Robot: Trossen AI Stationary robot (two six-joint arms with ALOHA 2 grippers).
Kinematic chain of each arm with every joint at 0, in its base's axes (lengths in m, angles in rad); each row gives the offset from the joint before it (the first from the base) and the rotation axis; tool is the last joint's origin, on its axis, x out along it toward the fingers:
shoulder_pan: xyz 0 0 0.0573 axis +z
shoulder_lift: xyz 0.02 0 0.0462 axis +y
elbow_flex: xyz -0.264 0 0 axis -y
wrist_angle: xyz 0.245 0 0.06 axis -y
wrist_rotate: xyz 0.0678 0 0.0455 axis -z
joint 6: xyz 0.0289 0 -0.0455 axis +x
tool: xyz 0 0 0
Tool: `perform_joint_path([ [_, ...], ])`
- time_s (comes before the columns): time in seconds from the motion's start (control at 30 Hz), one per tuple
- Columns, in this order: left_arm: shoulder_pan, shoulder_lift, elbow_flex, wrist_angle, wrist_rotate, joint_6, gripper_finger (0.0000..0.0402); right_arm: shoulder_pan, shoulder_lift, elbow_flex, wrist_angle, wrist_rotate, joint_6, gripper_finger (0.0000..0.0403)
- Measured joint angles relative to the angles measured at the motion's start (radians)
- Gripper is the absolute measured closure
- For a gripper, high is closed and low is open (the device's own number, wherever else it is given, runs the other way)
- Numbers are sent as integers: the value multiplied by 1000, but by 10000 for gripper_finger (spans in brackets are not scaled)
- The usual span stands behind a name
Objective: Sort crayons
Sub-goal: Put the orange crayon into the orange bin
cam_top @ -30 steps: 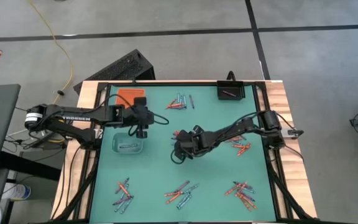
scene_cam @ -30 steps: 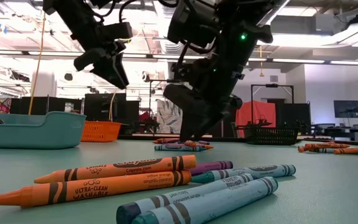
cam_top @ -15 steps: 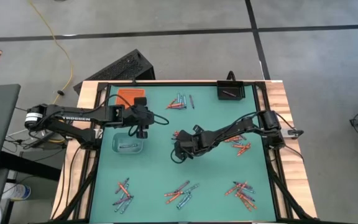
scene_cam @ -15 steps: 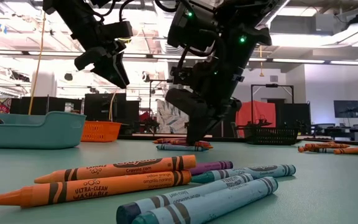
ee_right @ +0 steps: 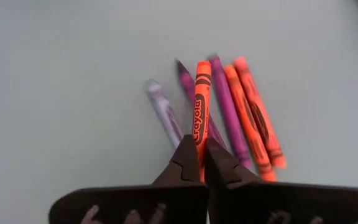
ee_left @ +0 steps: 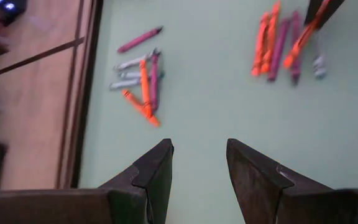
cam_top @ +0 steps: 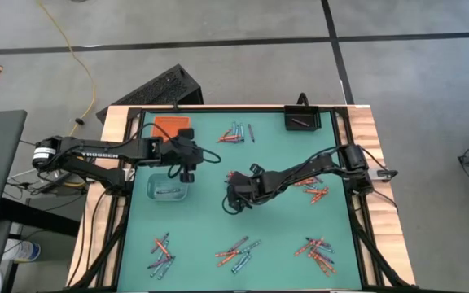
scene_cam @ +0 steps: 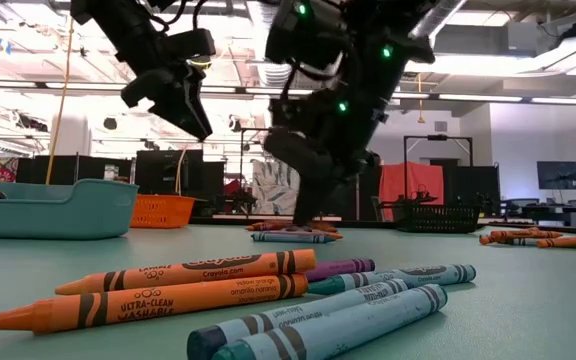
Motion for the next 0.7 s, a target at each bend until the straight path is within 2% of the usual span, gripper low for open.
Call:
perform_joint_path([
  [0.13,0,-1,0,50,99,-17,259,12,0,52,-25,6,-66,401],
  [0.37,0,-31,0,127,235,-1,259,45,-18,143,-120,78,-175,402],
  [0.7,0,-236,-1,193,403,48,259,132,-190,162,-42,240,-322,402],
])
